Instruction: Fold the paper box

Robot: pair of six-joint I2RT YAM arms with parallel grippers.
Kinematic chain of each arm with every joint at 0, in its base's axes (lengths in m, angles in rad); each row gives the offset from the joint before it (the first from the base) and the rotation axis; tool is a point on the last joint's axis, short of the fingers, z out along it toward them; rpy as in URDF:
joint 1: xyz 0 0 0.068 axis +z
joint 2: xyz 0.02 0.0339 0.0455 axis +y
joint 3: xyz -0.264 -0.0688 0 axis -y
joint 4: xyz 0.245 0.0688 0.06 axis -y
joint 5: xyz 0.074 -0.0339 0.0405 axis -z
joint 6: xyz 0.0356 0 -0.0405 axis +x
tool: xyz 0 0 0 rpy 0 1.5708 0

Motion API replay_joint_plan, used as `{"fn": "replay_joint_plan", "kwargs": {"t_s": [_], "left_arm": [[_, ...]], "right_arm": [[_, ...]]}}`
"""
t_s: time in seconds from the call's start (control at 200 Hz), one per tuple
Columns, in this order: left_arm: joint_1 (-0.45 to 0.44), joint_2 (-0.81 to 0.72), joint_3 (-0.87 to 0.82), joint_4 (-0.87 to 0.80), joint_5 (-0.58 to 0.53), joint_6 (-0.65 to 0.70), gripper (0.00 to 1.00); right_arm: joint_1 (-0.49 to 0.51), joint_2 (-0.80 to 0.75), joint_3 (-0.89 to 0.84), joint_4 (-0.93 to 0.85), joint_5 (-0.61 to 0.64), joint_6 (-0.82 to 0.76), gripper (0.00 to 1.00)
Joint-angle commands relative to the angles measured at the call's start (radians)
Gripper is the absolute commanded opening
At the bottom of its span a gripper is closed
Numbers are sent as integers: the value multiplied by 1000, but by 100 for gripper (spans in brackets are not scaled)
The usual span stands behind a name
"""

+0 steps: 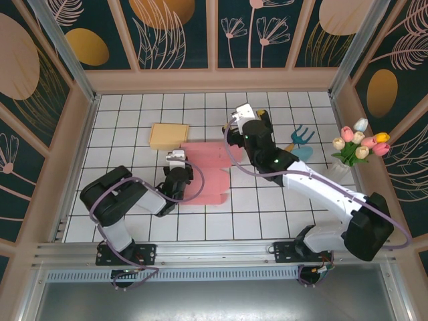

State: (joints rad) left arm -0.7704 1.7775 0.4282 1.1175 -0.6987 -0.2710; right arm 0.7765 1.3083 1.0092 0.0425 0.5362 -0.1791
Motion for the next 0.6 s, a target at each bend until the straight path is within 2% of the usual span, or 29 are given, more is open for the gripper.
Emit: {"fn": "replay_joint_plan", "kwargs": {"t_s": [0.0, 0.095, 0.255, 0.595], "left_arm": [[8, 62, 53, 33, 0, 47, 0], [8, 79, 68, 25, 1, 46, 0], [14, 81, 63, 18, -1, 46, 0], [20, 97, 53, 39, 3, 51, 0]], "right_arm": [[43, 32, 6, -83, -66, 242, 99], [70, 62, -5, -68, -138, 321, 95], [95, 105, -73, 30, -205, 415, 95], [36, 213, -73, 89, -308, 458, 92]]}}
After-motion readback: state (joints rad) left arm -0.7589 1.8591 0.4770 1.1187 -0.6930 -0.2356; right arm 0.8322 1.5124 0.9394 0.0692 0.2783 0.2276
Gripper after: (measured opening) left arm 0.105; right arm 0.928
